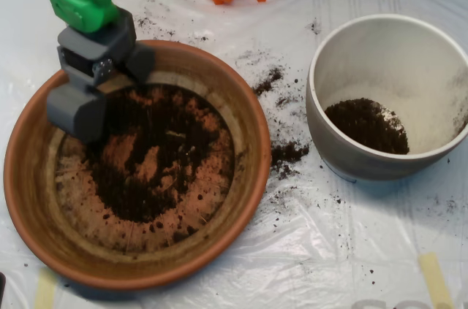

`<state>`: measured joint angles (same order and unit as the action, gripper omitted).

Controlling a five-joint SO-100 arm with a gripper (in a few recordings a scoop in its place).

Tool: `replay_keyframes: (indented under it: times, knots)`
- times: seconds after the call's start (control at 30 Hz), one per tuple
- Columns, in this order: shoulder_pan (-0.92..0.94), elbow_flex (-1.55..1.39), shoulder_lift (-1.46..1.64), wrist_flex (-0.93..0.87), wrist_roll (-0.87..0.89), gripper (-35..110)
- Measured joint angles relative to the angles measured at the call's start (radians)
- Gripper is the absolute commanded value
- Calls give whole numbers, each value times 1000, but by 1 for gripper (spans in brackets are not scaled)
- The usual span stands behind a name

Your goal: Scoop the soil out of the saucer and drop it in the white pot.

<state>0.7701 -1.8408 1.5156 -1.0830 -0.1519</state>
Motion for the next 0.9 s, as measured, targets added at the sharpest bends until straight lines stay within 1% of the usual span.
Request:
replay_keyframes:
  times: [0.17, 0.27, 0.4, 0.63, 0.73, 0.9]
  knots:
    - [29, -32, 0, 95, 66, 29]
    - [38, -43, 0, 121, 100, 30]
    - [21, -44, -9, 133, 104, 35]
    - [-49, -6, -98, 87, 83, 35]
    - [-49, 55, -137, 61, 95, 31]
    - [-32, 103, -167, 63, 95, 19]
